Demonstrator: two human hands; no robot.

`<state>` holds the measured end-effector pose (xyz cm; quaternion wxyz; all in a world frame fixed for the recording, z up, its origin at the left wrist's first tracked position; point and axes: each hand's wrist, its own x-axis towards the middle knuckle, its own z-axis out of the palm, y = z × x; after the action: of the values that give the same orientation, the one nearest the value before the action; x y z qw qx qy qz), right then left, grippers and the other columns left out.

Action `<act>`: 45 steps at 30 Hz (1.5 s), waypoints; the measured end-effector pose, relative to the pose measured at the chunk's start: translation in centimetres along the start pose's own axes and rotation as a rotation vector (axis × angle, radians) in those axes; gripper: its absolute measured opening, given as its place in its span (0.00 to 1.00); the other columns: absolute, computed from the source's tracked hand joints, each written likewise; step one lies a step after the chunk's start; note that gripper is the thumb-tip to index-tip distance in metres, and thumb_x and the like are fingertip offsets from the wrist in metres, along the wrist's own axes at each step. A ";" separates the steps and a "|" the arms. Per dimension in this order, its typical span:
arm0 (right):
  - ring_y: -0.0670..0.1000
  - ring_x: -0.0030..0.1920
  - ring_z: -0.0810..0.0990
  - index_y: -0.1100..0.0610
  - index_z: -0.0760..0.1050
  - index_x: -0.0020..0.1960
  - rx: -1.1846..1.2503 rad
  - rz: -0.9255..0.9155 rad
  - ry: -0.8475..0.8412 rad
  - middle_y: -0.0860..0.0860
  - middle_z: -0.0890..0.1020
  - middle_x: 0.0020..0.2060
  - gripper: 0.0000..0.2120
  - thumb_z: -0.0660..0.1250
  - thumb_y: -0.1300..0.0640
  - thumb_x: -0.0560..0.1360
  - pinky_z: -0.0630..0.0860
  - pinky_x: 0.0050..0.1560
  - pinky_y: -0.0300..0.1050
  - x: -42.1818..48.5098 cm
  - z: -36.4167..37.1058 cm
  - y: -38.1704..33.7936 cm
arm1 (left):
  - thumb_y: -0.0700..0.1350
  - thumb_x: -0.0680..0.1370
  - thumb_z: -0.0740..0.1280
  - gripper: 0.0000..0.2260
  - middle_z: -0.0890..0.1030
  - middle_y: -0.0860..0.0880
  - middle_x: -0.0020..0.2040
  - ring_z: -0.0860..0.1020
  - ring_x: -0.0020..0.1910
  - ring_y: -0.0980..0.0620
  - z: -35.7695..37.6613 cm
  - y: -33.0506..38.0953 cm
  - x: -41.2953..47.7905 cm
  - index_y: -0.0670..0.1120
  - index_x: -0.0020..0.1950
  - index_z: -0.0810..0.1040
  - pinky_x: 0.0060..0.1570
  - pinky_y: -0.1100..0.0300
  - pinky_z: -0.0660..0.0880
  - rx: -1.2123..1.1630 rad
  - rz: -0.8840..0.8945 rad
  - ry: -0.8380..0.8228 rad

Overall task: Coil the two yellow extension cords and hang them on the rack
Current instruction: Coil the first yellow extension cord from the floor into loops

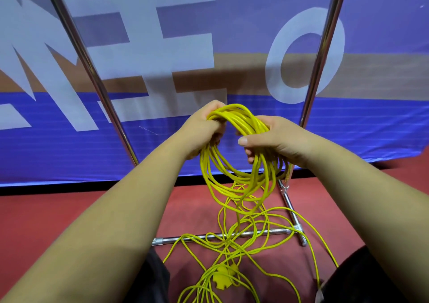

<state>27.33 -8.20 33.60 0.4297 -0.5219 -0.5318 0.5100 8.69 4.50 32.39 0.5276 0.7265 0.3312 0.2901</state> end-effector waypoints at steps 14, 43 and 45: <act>0.53 0.23 0.64 0.56 0.72 0.43 0.039 -0.020 0.224 0.53 0.68 0.26 0.09 0.70 0.65 0.76 0.70 0.28 0.46 1.7 1.8 0.2 | 0.47 0.75 0.78 0.18 0.86 0.51 0.54 0.83 0.51 0.57 -1.0 -3.2 0.2 0.56 0.63 0.80 0.51 0.56 0.81 0.134 0.057 0.038; 0.51 0.26 0.66 0.57 0.78 0.49 0.225 0.017 0.445 0.50 0.69 0.29 0.02 0.69 0.61 0.76 0.71 0.29 0.45 1.0 -1.1 2.2 | 0.41 0.81 0.67 0.12 0.84 0.48 0.61 0.82 0.58 0.46 9.8 -27.1 -12.5 0.50 0.63 0.82 0.57 0.55 0.76 0.973 -0.573 -0.826; 0.51 0.26 0.66 0.57 0.78 0.49 0.223 0.019 0.464 0.50 0.69 0.29 0.03 0.69 0.61 0.75 0.71 0.30 0.45 1.0 -1.4 2.2 | 0.44 0.83 0.65 0.10 0.84 0.44 0.59 0.81 0.54 0.45 8.6 -27.4 -12.0 0.46 0.62 0.81 0.53 0.56 0.75 1.003 -0.568 -0.758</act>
<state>28.87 -7.18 31.45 0.5904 -0.5793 -0.3546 0.4360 3.24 -3.76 2.93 0.2627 0.8191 0.3956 -0.3219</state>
